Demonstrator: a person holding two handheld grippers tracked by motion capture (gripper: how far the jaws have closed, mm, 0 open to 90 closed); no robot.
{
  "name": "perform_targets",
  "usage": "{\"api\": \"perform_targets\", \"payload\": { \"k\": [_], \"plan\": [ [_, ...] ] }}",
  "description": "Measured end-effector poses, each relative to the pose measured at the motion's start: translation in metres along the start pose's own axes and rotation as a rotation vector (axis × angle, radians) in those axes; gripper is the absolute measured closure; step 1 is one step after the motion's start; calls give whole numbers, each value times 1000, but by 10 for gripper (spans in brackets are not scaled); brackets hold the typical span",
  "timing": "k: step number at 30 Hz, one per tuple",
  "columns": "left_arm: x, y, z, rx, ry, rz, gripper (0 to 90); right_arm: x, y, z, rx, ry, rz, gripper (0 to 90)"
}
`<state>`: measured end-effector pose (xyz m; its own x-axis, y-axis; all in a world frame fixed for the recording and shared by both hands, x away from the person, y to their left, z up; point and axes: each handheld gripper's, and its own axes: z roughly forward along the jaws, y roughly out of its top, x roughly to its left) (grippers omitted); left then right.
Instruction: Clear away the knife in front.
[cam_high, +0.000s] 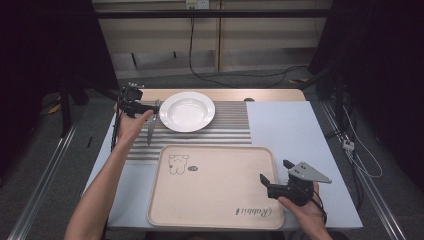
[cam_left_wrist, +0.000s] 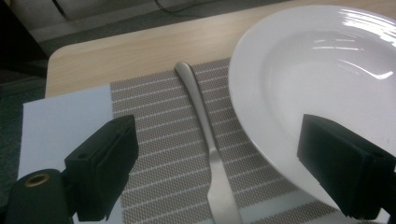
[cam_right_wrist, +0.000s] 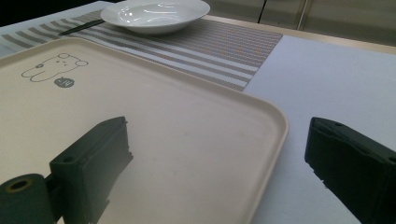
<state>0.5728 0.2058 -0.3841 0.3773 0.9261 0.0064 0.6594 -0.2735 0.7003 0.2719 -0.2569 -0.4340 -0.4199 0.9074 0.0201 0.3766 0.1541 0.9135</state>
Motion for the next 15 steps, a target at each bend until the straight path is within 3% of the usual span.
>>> {"api": "perform_targets", "payload": {
  "k": [2, 5, 7, 8, 10, 12, 13, 15],
  "plan": [
    [3, 5, 5, 4, 9, -7, 138, 0, 0, 0, 1, -1, 0, 66],
    [5, 18, 12, 26, -2, -52, 179, -1, 0, 3, 13, -7, 7, 66],
    [3, 23, 18, 23, 30, -14, 191, -1, 0, 3, 14, -5, 7, 66],
    [3, 23, 21, 42, 42, 0, 223, 0, 0, 2, 12, -3, 3, 66],
    [7, 23, 29, 81, 33, -23, 228, 0, -1, 2, 13, -6, -2, 66],
    [9, 21, 35, 79, 35, -66, 273, 0, -1, 0, 14, -3, 1, 66],
    [11, 21, 37, 100, 38, -56, 328, -1, -1, -1, 11, -4, 5, 66],
    [13, 21, 39, 116, 26, -56, 334, -1, -2, -1, 12, -1, 5, 66]
  ]
}}
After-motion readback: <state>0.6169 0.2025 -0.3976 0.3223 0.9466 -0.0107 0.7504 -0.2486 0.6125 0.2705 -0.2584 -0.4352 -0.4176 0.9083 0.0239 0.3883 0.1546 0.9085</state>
